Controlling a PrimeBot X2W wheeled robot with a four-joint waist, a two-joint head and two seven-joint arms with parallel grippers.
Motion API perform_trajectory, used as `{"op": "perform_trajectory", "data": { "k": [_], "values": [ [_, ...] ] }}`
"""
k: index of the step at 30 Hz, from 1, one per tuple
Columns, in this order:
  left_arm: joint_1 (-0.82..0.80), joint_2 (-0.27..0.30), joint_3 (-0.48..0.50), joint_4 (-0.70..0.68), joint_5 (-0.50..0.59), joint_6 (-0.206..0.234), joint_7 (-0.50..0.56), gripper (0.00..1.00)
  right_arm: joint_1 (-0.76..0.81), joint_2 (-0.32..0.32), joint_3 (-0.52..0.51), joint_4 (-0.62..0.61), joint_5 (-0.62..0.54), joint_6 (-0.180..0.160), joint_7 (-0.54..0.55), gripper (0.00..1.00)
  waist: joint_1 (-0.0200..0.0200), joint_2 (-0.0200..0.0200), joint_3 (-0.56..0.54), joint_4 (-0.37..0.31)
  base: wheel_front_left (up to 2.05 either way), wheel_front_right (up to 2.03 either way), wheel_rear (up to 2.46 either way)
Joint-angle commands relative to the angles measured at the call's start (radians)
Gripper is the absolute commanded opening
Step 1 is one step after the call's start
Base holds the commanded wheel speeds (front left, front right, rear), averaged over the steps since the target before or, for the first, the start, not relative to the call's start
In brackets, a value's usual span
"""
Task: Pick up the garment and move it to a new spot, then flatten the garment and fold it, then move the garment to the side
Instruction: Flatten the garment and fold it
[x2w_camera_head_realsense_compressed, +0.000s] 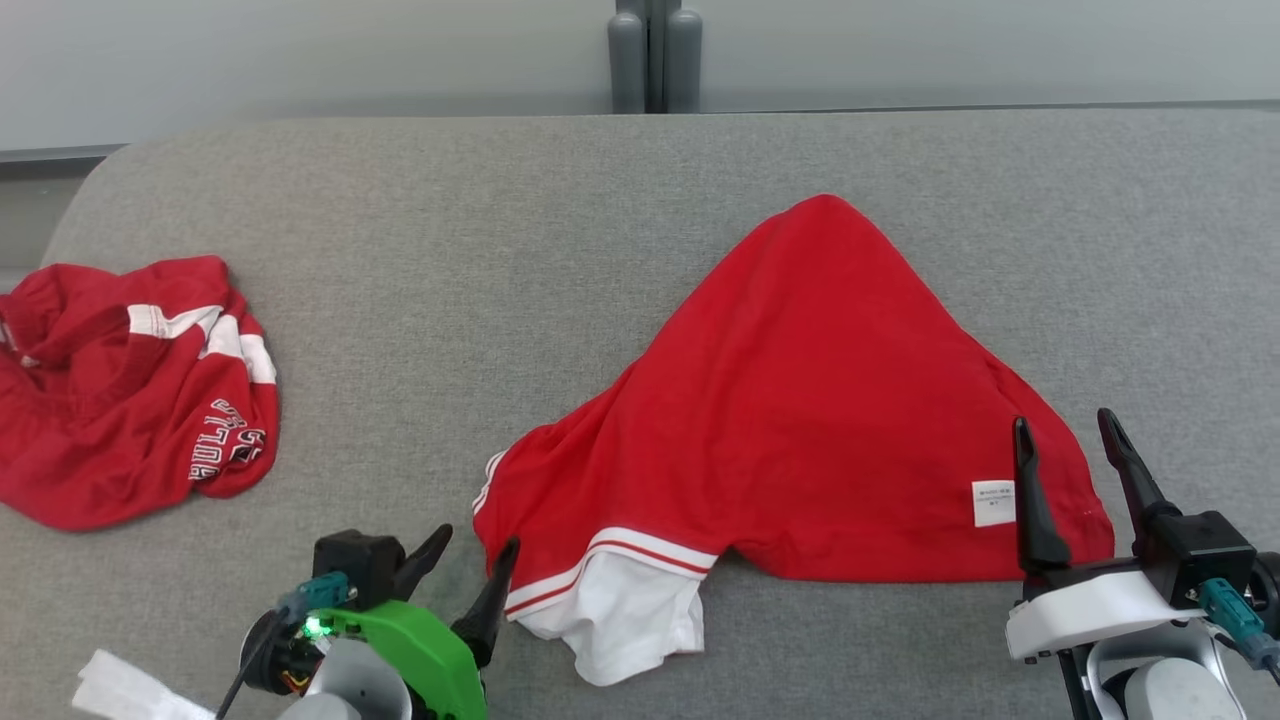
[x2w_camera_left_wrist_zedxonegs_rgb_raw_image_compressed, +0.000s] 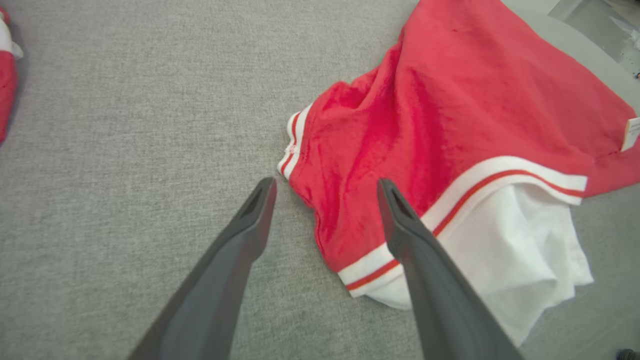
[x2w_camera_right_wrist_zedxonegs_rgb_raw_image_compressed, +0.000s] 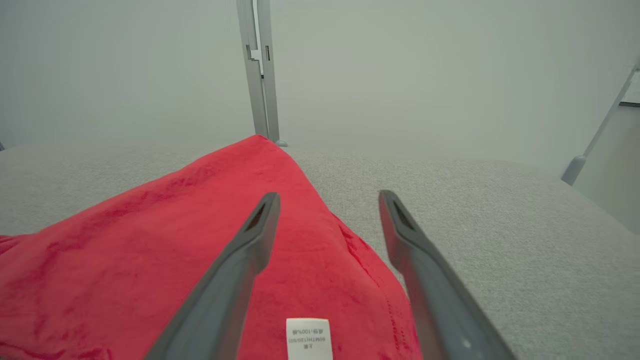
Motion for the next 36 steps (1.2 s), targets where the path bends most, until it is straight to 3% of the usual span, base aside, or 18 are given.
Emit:
{"op": "perform_trajectory", "data": {
  "k": [1, 8, 9, 10, 11, 22, 33, 34, 35, 36],
  "values": [
    [-0.025, -0.009, -0.005, 0.034, 0.015, 0.015, 0.019, 1.00, -0.011, -0.002, 0.000, -0.002, 0.004, -0.002, -0.003, 1.00, 0.0000, 0.0000, 0.007, -0.020, 0.00, 0.00, 0.00],
    [-0.060, -0.045, -0.004, 0.132, -0.004, 0.057, 0.067, 1.00, -0.006, -0.002, -0.011, -0.012, 0.009, -0.002, -0.003, 1.00, 0.0000, 0.0000, 0.027, -0.068, 0.00, 0.00, 0.00],
    [-0.065, -0.047, -0.002, 0.144, -0.003, 0.063, 0.067, 0.96, -0.007, -0.001, -0.009, -0.013, 0.009, -0.002, -0.003, 1.00, 0.0000, 0.0000, 0.031, -0.075, 0.00, 0.00, 0.00],
    [-0.070, -0.048, -0.002, 0.151, -0.001, 0.066, 0.063, 0.41, -0.009, -0.002, -0.010, -0.014, 0.010, -0.002, -0.003, 1.00, 0.0000, 0.0000, 0.035, -0.079, 0.00, 0.00, 0.00],
    [-0.077, -0.052, 0.000, 0.157, 0.000, 0.064, 0.056, 0.00, -0.012, -0.002, -0.012, -0.016, 0.012, -0.002, -0.003, 1.00, 0.0000, 0.0000, 0.040, -0.084, 0.00, 0.00, 0.00],
    [-0.265, -0.041, 0.033, 0.243, 0.070, 0.067, -0.097, 0.00, -0.035, -0.002, -0.005, -0.030, 0.012, -0.002, -0.003, 1.00, 0.0000, 0.0000, 0.096, -0.119, 0.00, 0.00, 0.00],
    [-0.465, 0.003, 0.058, 0.379, 0.111, 0.065, -0.147, 0.00, -0.055, -0.001, 0.007, -0.034, 0.011, -0.002, -0.003, 1.00, 0.0000, 0.0000, 0.151, -0.157, 0.00, 0.00, 0.00],
    [-0.471, 0.000, 0.058, 0.393, 0.109, 0.063, -0.151, 0.11, -0.056, -0.001, 0.007, -0.032, 0.011, -0.002, -0.003, 1.00, 0.0000, 0.0000, 0.153, -0.157, 0.00, 0.00, 0.00],
    [-0.475, -0.004, 0.058, 0.402, 0.108, 0.063, -0.156, 0.72, -0.056, -0.002, 0.005, -0.032, 0.011, -0.002, -0.003, 1.00, 0.0000, 0.0000, 0.153, -0.157, 0.00, 0.00, 0.00],
    [-0.478, -0.009, 0.058, 0.411, 0.105, 0.062, -0.162, 1.00, -0.055, -0.001, 0.003, -0.031, 0.011, -0.002, -0.003, 1.00, 0.0000, 0.0000, 0.153, -0.155, 0.00, 0.00, 0.00]
  ]
}}
